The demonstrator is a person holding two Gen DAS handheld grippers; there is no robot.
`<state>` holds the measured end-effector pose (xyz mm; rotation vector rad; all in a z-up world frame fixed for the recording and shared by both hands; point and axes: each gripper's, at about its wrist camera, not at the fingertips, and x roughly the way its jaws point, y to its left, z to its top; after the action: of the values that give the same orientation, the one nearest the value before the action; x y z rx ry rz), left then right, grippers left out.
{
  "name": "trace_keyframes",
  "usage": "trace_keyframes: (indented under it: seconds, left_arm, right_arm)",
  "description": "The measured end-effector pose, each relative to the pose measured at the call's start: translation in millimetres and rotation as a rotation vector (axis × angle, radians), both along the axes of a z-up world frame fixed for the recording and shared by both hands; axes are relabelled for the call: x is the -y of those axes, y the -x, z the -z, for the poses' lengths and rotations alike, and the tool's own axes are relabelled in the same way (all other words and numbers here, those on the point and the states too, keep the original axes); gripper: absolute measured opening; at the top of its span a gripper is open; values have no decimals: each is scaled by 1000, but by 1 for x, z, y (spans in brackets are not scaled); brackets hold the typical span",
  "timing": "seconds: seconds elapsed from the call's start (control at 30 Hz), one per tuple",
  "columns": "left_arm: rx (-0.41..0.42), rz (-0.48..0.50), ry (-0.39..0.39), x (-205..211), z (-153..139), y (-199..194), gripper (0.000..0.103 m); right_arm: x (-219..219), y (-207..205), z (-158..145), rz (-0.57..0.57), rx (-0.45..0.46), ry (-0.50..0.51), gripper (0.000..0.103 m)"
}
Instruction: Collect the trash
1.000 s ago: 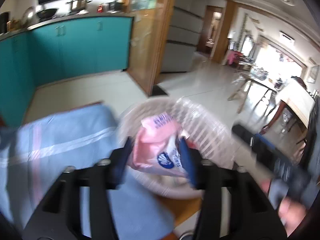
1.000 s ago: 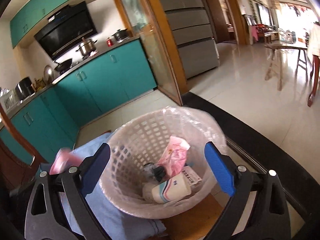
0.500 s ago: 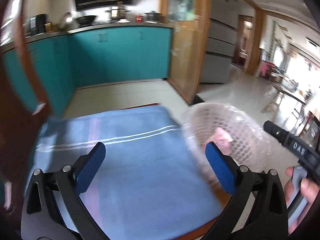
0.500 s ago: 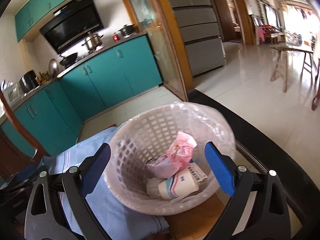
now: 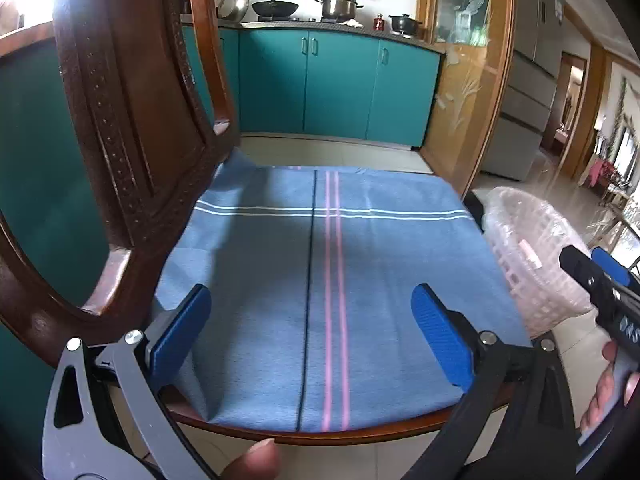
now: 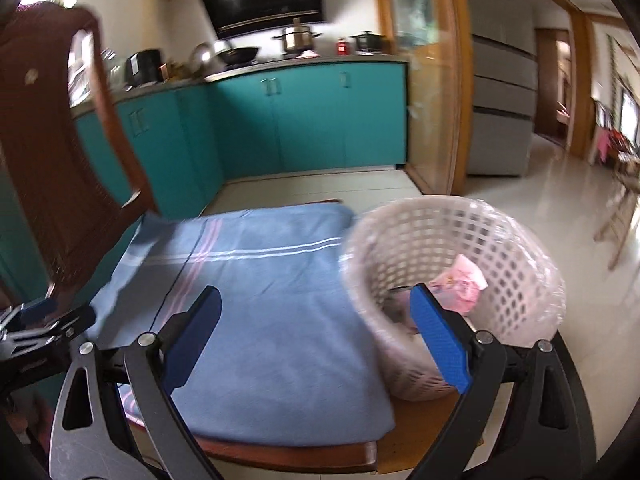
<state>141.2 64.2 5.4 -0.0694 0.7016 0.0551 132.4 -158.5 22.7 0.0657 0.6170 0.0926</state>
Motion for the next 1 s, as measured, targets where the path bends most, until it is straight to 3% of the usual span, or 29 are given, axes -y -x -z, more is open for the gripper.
trace_keyframes:
  seconds: [0.23, 1.0]
  left_arm:
    - [-28, 26, 8, 9, 5, -1, 100]
    - [5, 54, 0, 23, 3, 5, 100]
  right_arm:
    - [-21, 1, 6, -36, -4, 27, 93]
    - [-13, 4, 8, -25, -16, 19, 93]
